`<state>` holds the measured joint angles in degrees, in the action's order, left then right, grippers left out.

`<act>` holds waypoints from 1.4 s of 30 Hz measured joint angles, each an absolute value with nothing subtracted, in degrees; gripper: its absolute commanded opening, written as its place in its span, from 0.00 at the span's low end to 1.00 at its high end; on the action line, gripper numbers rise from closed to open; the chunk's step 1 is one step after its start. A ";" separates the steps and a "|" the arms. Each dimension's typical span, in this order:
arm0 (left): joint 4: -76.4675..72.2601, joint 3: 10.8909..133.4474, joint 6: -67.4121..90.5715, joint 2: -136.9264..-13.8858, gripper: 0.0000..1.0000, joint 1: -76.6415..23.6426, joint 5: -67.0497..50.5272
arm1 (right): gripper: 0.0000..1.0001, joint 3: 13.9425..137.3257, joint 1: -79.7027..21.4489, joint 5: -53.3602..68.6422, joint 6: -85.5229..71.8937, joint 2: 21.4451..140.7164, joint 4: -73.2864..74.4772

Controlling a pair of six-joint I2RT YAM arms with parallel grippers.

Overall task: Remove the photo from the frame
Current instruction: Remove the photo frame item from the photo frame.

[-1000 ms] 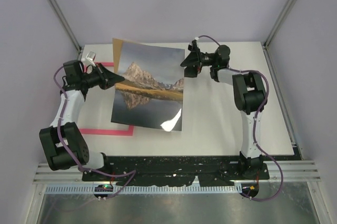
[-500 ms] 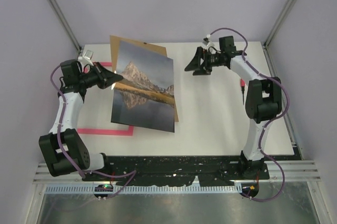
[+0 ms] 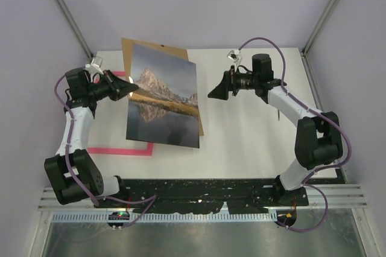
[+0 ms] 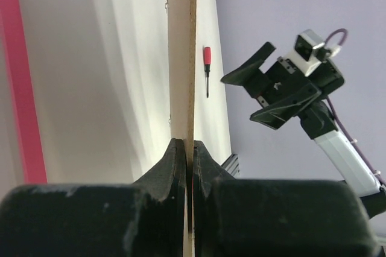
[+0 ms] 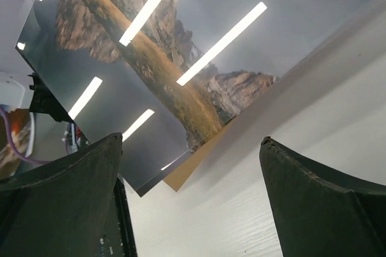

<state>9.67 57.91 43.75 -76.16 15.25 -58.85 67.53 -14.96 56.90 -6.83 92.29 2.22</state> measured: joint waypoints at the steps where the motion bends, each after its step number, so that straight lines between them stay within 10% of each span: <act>1: 9.30 57.89 44.18 -76.09 0.00 15.51 -58.98 | 0.95 67.55 -14.50 58.24 -8.03 93.56 1.91; 42: -20.78 56.82 70.15 -77.89 0.00 21.52 -62.22 | 0.49 55.48 -18.79 81.06 -51.86 105.32 -36.51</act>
<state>-20.78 56.82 70.15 -77.89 21.52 -62.22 55.48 -18.79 81.06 -51.86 105.32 -36.51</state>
